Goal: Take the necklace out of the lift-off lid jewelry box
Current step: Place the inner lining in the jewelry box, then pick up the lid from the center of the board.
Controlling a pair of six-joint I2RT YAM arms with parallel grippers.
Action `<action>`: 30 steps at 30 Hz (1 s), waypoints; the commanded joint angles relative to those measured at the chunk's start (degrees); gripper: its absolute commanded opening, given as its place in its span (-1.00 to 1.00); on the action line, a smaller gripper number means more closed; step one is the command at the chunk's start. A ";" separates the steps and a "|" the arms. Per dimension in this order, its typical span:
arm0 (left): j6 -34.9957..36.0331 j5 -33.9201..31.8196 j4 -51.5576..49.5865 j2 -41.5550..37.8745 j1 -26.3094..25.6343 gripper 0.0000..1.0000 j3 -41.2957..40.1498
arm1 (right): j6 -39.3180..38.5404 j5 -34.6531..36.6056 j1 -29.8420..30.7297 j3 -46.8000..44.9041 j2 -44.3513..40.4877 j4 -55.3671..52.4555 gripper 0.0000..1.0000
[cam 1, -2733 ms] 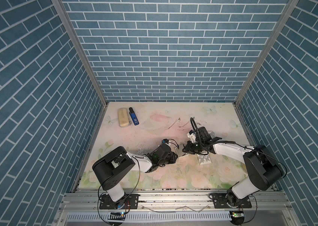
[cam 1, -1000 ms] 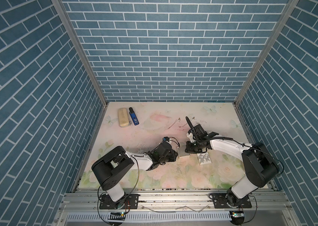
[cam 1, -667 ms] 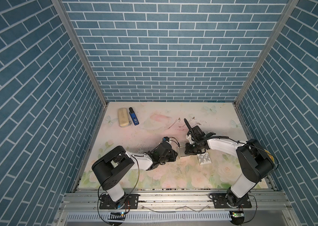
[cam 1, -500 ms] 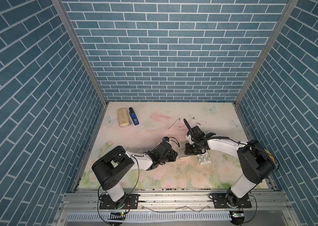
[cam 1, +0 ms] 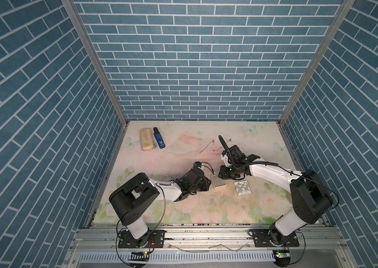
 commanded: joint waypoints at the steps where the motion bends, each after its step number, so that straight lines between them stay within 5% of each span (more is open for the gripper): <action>1: 0.83 -0.37 -1.15 -0.18 0.39 -0.46 1.00 | -1.25 1.90 0.76 1.13 2.85 1.78 -0.40; 12: 1.03 -0.27 -1.36 -0.04 0.54 -0.46 0.89 | 0.69 6.12 2.84 1.13 6.98 5.76 -0.40; 21: 6.06 -2.94 -8.88 -3.07 0.61 -0.28 2.65 | -1.21 9.33 3.07 0.99 -3.31 0.74 -0.34; 30: 14.20 -5.02 -16.08 -6.47 0.03 0.01 7.53 | -4.27 14.31 0.05 -3.43 -14.95 -8.32 0.19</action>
